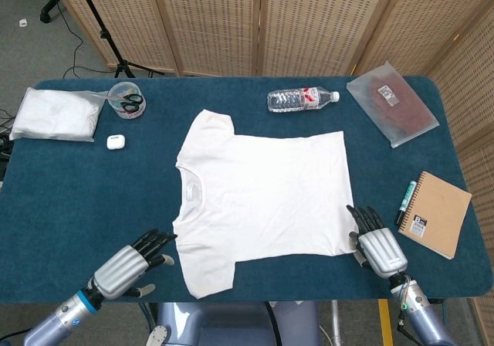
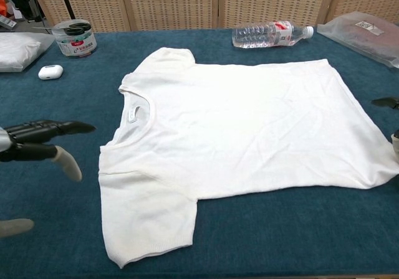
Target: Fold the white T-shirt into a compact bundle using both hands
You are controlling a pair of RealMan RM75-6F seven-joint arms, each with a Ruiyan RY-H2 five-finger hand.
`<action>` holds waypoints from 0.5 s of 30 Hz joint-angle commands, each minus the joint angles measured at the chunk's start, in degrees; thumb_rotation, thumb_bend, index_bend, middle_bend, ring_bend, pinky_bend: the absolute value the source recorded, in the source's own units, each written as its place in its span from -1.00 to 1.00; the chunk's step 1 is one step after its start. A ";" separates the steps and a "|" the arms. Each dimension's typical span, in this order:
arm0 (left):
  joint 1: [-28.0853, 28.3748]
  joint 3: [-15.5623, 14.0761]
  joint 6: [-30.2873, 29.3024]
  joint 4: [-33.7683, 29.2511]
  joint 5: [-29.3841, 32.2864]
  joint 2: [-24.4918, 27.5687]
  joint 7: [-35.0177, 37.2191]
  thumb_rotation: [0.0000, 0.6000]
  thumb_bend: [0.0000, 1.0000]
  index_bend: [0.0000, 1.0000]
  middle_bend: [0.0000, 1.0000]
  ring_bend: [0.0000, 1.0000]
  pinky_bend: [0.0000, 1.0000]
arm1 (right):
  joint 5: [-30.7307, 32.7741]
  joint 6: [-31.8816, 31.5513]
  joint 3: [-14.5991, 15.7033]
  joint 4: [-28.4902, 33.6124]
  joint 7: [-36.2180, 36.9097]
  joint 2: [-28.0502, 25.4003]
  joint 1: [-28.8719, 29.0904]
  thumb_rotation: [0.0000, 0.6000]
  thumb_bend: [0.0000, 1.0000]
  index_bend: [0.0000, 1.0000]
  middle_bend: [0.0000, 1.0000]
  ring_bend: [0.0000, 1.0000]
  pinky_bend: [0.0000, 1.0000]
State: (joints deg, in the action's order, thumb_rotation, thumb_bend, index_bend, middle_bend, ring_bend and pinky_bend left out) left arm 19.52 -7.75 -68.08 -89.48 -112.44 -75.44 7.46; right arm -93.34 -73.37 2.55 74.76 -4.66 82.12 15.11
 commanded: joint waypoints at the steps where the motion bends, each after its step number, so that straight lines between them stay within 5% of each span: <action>1: 3.74 -0.51 6.81 -5.46 2.88 0.41 -2.90 1.00 -0.35 -0.28 -1.00 -1.00 -1.00 | 0.06 -0.05 -0.02 0.05 -0.09 -0.01 0.03 1.00 0.27 0.34 -0.99 -1.00 -1.00; 15: 6.80 0.22 14.19 -7.72 9.75 -3.90 -10.73 1.00 -0.31 -0.21 -1.00 -1.00 -1.00 | 0.73 0.07 -0.09 0.10 -0.79 -0.03 0.05 1.00 0.29 0.34 -0.99 -1.00 -1.00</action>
State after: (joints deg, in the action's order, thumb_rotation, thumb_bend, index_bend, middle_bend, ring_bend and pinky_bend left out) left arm 26.07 -7.55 -54.25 -97.75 -103.24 -78.63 -2.89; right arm -92.60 -73.30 2.46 74.86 -5.45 82.09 15.15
